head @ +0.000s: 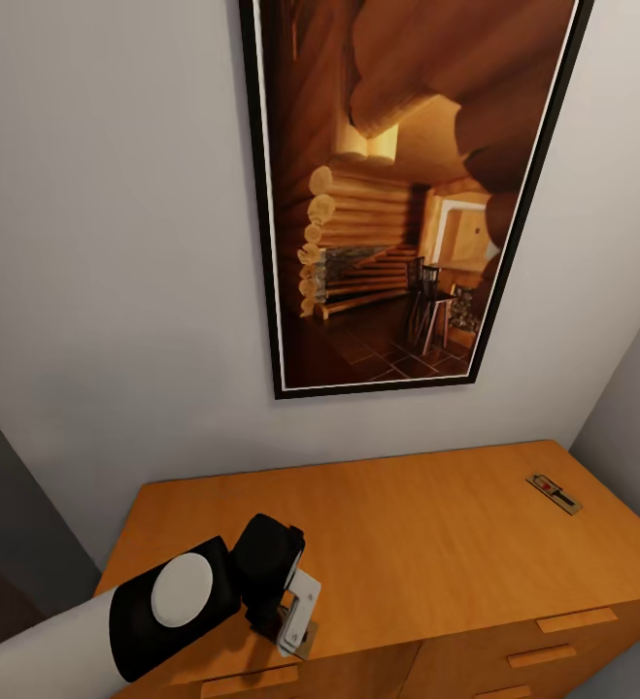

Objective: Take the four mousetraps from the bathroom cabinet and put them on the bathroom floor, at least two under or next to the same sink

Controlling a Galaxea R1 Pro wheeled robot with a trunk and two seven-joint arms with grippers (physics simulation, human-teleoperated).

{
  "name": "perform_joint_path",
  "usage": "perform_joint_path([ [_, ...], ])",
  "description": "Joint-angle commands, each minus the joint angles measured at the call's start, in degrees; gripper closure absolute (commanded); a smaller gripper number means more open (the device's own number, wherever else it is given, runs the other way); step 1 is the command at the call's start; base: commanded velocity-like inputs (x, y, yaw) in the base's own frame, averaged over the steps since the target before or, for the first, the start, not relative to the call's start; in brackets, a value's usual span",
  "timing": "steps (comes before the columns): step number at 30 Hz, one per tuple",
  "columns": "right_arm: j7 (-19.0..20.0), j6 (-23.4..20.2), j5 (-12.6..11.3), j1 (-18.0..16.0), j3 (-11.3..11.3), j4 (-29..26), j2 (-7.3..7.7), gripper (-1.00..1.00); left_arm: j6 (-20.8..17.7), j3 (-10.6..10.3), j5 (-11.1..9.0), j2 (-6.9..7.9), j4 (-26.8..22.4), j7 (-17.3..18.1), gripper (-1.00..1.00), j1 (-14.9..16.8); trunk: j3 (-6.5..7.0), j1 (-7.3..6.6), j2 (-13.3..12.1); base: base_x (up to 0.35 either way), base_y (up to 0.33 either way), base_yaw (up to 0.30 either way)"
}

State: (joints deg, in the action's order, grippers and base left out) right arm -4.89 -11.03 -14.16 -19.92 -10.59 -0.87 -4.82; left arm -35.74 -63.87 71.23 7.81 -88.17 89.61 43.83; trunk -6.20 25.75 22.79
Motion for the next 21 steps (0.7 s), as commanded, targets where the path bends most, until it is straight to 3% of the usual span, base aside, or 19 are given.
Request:
perform_joint_path([
  [1, -0.26, -0.2, -0.53, -0.03, -0.49, -0.09, -0.01, -1.0, -0.61, -0.2, 0.4, 0.02, -0.03, 0.39, -1.0, 0.1, -0.13, 0.04, 0.13, 0.0, 0.0, 0.0],
  [21, -0.29, 0.41, -0.54, -0.02, -0.49, -0.09, -0.09, -1.0, -1.24, -0.47, 0.37, -0.22, 0.19, 0.39, -1.0, 0.09, -0.13, 0.04, 0.13, 0.0, 0.0, 0.0],
])
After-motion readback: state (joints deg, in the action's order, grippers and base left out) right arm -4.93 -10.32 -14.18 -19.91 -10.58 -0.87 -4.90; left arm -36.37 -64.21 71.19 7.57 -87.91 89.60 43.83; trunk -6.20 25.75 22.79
